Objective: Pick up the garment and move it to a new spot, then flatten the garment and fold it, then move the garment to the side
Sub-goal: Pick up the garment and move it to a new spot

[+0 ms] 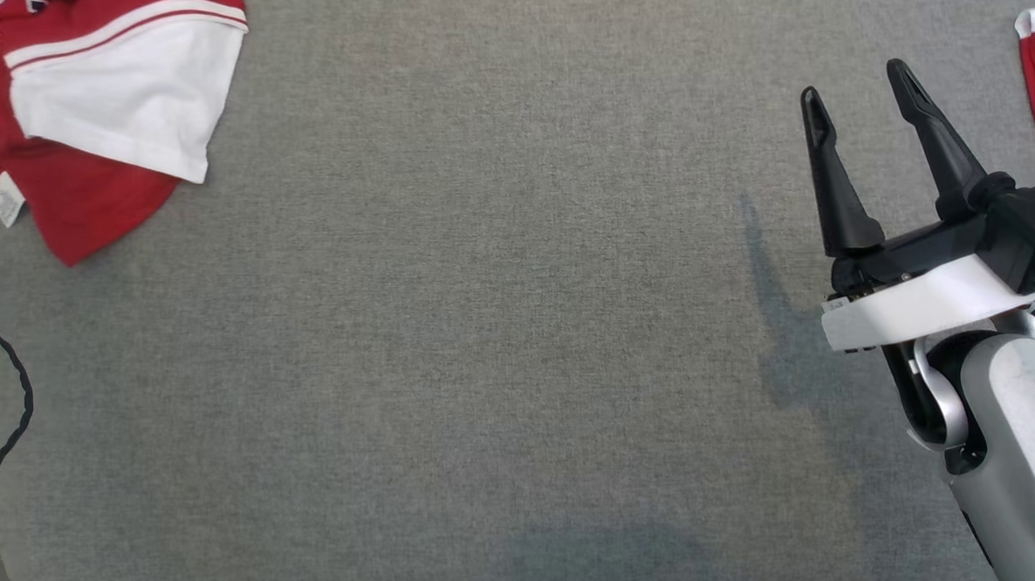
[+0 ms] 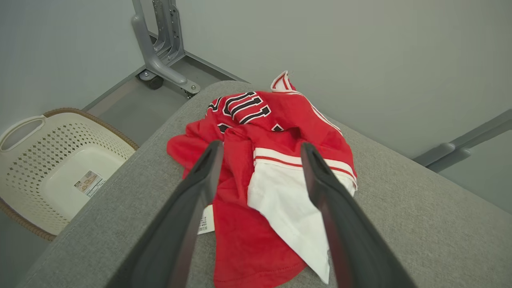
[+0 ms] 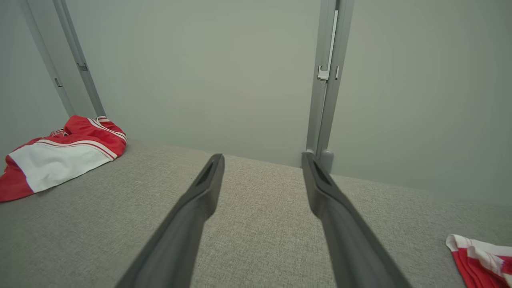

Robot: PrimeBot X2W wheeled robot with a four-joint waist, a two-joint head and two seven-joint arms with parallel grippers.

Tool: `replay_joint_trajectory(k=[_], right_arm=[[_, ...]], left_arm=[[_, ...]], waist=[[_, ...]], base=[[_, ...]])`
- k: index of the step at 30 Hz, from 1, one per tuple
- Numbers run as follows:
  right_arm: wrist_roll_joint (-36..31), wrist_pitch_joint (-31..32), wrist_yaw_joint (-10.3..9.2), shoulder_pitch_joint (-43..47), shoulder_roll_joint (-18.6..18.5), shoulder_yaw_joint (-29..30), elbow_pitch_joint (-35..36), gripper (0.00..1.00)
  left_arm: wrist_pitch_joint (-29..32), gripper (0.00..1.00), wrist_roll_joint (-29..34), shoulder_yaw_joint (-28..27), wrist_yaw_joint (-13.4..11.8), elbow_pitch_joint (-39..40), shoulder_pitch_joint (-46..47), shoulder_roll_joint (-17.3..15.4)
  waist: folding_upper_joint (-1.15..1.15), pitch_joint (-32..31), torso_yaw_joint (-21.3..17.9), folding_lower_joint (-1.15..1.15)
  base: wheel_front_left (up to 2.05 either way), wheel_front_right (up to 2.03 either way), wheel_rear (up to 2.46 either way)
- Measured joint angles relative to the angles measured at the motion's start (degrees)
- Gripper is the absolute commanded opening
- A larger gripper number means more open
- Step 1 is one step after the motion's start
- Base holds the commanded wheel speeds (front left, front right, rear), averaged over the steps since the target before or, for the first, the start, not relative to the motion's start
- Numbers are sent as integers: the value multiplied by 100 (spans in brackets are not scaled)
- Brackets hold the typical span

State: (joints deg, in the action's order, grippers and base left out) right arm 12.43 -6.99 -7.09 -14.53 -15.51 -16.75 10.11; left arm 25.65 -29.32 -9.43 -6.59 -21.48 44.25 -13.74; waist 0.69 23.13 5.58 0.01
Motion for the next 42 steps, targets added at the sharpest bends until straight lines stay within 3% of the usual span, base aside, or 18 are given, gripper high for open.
replay_joint_trajectory(k=[18, 31, 32, 33, 34, 35, 42], right_arm=[[-252, 135, 0, -127, -194, 124, 521, 100], [-293, 226, 0, -151, -256, 189, 703, 100], [-293, 226, 0, -152, -256, 189, 710, 100], [-293, 226, 0, -152, -256, 191, 713, 100], [-293, 226, 0, -152, -255, 198, 713, 100], [-293, 225, 0, -153, -254, 210, 709, 100], [-293, 168, -1, -153, -227, 272, 605, 100]], left_arm=[[-51, 100, 283, -140, -8, -868, 432, -232], [-23, 100, 324, -66, -8, -1361, 626, -165], [-24, 64, 330, -55, -8, -1380, 628, -168], [-55, 41, 330, -44, -8, -1399, 633, -166], [-80, 9, 330, -30, -8, -1406, 639, -165], [-162, 0, 332, -3, -7, -1419, 645, -162], [-662, 0, 345, 27, 112, -1485, 728, -56]], waist=[[0, 798, -406, 0], [0, 1073, -538, -1], [0, 1073, -537, -1], [0, 1072, -536, -1], [0, 1070, -534, -1], [0, 1064, -530, -1], [0, 913, -477, -1]], base=[[0, 0, 0], [0, 0, 0], [0, 0, 0], [0, 0, 0], [0, 0, 0], [0, 0, 0], [0, 0, 0]])
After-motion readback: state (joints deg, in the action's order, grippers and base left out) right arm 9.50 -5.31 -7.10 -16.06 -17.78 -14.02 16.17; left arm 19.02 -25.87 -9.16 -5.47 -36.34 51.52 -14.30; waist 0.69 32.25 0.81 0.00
